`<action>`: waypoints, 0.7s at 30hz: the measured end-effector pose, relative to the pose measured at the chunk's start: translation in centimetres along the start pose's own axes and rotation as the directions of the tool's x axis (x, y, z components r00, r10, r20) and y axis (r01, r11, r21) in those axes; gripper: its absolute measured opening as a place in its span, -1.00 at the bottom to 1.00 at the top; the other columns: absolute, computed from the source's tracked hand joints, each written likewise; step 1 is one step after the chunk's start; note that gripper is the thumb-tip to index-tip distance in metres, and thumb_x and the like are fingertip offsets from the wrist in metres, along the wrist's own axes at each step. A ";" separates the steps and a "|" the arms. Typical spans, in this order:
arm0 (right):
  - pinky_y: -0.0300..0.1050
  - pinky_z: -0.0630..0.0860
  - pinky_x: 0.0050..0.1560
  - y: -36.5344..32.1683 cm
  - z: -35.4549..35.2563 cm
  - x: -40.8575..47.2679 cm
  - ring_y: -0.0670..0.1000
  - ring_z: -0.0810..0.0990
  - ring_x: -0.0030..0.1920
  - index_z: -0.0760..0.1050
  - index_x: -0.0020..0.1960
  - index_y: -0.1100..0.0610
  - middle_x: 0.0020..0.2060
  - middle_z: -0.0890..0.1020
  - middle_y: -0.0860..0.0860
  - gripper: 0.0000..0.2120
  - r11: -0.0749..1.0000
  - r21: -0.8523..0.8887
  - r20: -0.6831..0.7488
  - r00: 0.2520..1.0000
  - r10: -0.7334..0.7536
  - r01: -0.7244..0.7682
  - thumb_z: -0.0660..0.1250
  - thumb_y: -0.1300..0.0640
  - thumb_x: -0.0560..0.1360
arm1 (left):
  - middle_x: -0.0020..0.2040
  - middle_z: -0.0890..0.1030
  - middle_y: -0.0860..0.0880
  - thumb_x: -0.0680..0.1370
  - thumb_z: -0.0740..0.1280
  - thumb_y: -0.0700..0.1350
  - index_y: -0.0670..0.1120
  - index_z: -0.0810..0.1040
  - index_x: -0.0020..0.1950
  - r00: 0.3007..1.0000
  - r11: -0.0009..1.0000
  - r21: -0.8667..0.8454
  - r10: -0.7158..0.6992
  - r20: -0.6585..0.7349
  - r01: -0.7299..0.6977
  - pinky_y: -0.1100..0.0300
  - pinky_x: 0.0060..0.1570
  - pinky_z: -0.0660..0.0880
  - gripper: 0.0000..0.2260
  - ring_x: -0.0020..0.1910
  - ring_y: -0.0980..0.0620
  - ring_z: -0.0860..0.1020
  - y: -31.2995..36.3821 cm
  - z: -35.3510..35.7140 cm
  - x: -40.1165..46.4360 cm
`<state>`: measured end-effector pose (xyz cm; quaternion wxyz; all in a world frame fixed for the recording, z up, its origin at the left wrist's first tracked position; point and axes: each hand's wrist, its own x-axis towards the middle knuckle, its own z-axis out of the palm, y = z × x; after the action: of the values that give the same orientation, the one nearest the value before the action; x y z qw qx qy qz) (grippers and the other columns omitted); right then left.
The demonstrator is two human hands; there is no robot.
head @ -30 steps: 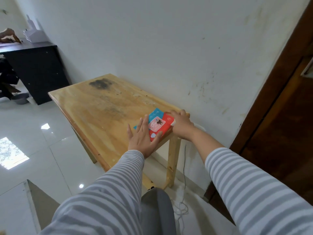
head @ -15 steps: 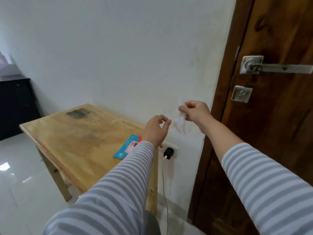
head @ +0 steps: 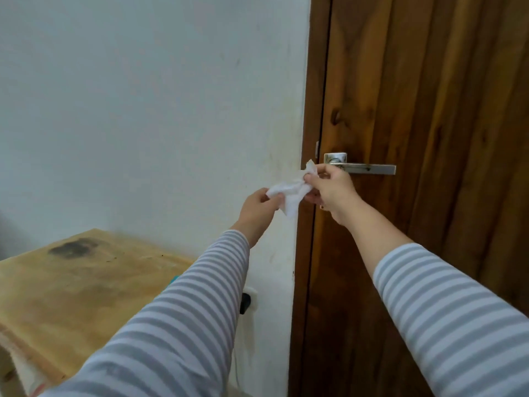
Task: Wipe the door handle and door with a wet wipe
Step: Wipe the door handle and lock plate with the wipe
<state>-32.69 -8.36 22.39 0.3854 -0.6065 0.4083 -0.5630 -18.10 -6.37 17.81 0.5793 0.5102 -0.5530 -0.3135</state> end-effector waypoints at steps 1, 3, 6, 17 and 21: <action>-0.11 0.61 -0.11 -0.6 -0.4 0.1 0.04 0.62 -0.09 0.49 0.00 0.12 -0.05 0.61 0.08 -0.93 1.000 0.015 0.002 1.000 -0.005 0.005 0.28 0.24 0.55 | 0.03 0.61 -0.11 0.62 0.24 -0.17 -0.13 0.54 0.08 0.999 0.995 -0.090 -0.033 0.000 0.033 0.09 0.00 0.52 -0.89 0.02 -0.05 0.57 1.0 0.2 0.4; -0.20 0.61 -0.23 -1.4 -0.9 0.4 0.02 0.62 -0.17 0.47 0.03 0.13 -0.08 0.59 0.08 -0.92 0.999 0.018 -0.008 1.000 -0.026 0.026 0.28 0.26 0.55 | 0.13 0.61 -0.18 0.61 0.21 -0.25 -0.19 0.52 0.15 0.995 0.949 -0.301 -0.100 0.008 0.098 0.10 -0.03 0.57 -0.83 0.09 -0.13 0.60 2.7 0.5 1.4; -0.25 0.62 -0.27 -2.4 -2.0 1.5 0.02 0.65 -0.17 0.49 0.06 0.12 -0.03 0.61 0.09 -0.89 0.998 -0.031 -0.068 0.996 -0.056 0.054 0.29 0.26 0.54 | 0.18 0.56 -0.20 0.59 0.22 -0.26 -0.21 0.44 0.31 0.989 0.882 -0.451 -0.151 -0.001 0.134 0.17 -0.21 0.56 -0.71 0.02 -0.10 0.59 5.0 1.4 3.0; -0.18 0.64 -0.07 -7.1 -7.2 5.2 0.04 0.64 -0.04 0.60 -0.03 0.15 0.02 0.55 0.09 -0.78 0.995 0.098 -0.184 0.983 -0.013 0.031 0.19 0.32 0.57 | 0.06 0.54 0.00 0.60 0.32 -0.05 -0.01 0.45 0.22 0.996 0.973 -0.217 0.090 0.011 -0.085 0.09 0.13 0.52 -0.80 0.00 0.03 0.54 8.8 6.3 8.3; -0.16 0.62 -0.05 -8.8 -8.7 6.4 0.06 0.61 0.03 0.59 -0.09 0.10 0.08 0.55 0.08 -0.75 0.984 -0.142 -0.120 0.985 -0.123 0.105 0.18 0.32 0.57 | 0.51 0.31 -0.01 0.59 0.27 -0.28 0.04 0.27 0.52 0.950 0.965 -0.109 0.254 0.180 -0.238 0.13 0.28 0.31 -0.47 0.46 -0.03 0.29 10.6 8.0 10.0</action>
<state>-40.57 -11.14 33.50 0.2834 -0.6161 0.4339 -0.5931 -25.98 -14.55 29.89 0.5791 0.3793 -0.6517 -0.3101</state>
